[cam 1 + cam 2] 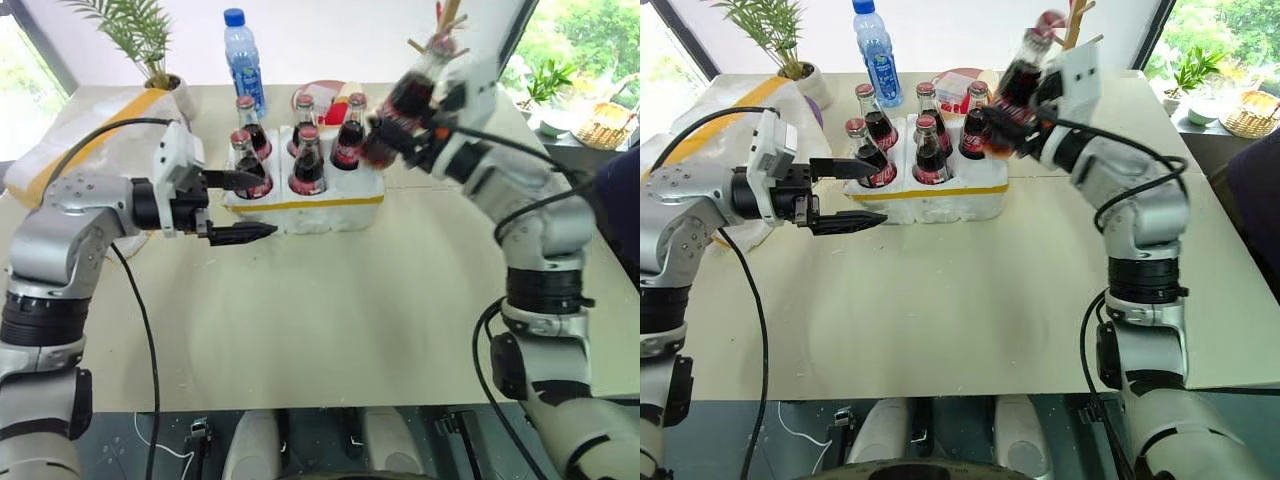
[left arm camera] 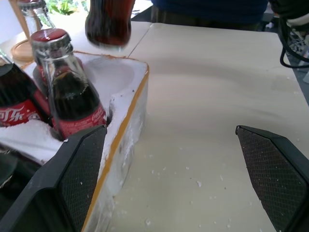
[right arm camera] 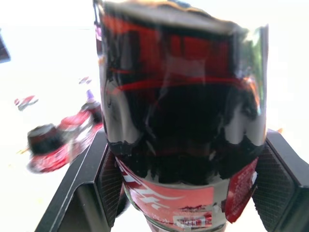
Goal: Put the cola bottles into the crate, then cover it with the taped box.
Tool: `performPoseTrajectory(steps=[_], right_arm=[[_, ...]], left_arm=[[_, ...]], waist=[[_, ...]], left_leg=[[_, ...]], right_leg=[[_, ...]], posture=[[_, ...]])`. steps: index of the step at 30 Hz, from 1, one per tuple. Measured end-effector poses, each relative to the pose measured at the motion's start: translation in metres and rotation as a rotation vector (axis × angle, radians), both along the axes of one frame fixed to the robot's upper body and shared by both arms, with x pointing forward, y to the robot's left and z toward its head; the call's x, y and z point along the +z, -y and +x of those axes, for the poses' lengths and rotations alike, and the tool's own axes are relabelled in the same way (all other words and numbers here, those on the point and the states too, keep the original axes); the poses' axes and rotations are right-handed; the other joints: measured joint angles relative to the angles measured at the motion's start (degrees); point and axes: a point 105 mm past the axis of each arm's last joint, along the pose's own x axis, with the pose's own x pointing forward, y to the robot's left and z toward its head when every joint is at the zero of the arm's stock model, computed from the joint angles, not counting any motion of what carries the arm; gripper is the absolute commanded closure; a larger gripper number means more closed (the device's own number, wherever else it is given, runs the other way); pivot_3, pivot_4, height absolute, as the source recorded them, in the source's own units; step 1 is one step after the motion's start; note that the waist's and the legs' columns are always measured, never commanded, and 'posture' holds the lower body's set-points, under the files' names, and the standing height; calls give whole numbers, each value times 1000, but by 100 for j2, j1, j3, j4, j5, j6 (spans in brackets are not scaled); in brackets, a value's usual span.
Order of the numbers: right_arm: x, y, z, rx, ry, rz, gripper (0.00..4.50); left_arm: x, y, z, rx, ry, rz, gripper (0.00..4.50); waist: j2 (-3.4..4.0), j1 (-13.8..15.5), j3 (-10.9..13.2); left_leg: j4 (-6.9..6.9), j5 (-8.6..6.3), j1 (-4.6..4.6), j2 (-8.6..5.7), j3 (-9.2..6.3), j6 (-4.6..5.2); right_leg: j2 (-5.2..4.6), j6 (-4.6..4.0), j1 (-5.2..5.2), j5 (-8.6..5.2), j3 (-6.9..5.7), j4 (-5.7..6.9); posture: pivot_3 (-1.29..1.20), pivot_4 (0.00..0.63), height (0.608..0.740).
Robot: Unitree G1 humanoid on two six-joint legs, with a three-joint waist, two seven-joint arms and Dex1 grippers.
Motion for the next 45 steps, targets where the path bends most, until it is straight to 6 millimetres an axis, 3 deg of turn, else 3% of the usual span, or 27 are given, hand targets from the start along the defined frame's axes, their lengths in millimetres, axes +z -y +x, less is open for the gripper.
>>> performPoseTrajectory(steps=[4,9,11,13,17,21,29,32,35,39,42,45], right_arm=[[-28,-17,9,15,-75,-81,1674],[-60,-16,25,-31,-157,-158,1674],[-68,-18,28,-31,-179,-163,625],[-62,-21,32,-26,-167,-161,35],[-59,-19,33,-16,-164,-163,35],[-42,-11,16,55,-145,-172,35],[10,64,-33,69,-60,-305,35],[17,75,-42,93,-90,-282,35],[23,68,-55,182,-93,-249,35],[31,43,-76,365,-55,-222,35],[33,34,-78,414,-38,-210,35],[31,27,-79,441,-35,-220,35]], left_arm=[[-1,-6,0,28,0,-8,0],[-1,-7,-3,44,12,-7,0],[-2,-8,-3,50,9,-8,0],[-1,-13,-4,68,9,-4,0],[0,-19,-8,84,2,9,0],[10,-33,-16,124,-10,15,0],[43,-97,-57,322,-29,117,0],[48,-128,-73,426,-61,173,0],[41,-167,-85,538,-152,225,0],[25,-231,-99,687,-297,335,0],[22,-259,-99,756,-333,397,0],[21,-272,-88,797,-335,417,0]], waist=[[0,6,0],[0,-5,0],[0,-3,0],[-2,-20,-1],[-2,-25,-2],[-1,-13,-1],[-4,-18,1],[2,-54,1],[7,-74,1],[5,-46,1],[4,12,0],[-2,56,-3]], left_leg=[[1,0,-5,-6,0,0],[0,0,-4,-7,0,0],[0,1,-4,-6,-2,-2],[1,2,0,-5,-1,-3],[0,2,3,-3,-3,-3],[-2,1,-4,0,-5,-2],[-3,-2,11,-3,0,3],[-6,-2,17,1,9,2],[-11,-2,19,8,18,1],[-18,-2,16,13,37,0],[-17,-3,10,9,45,0],[-12,-3,0,-4,53,1]], right_leg=[[-10,2,0,0,-3,-2],[-9,2,-1,0,-5,-1],[-7,1,-1,0,-7,2],[-8,1,2,0,-7,3],[-7,1,3,0,-6,4],[-7,1,-1,0,-7,-3],[-14,1,7,-2,-12,-6],[-8,-9,3,-8,-10,-1],[-3,-23,-5,-16,-12,8],[-3,-39,-12,-25,-18,8],[-22,-48,-18,-30,-19,9],[-35,-47,-19,-29,-18,6]], posture=[[0,150,740],[0,150,740],[0,150,740],[0,150,740],[0,150,740],[0,150,740],[0,150,740],[0,150,740],[0,150,740],[0,150,740],[0,150,740],[0,150,740]])
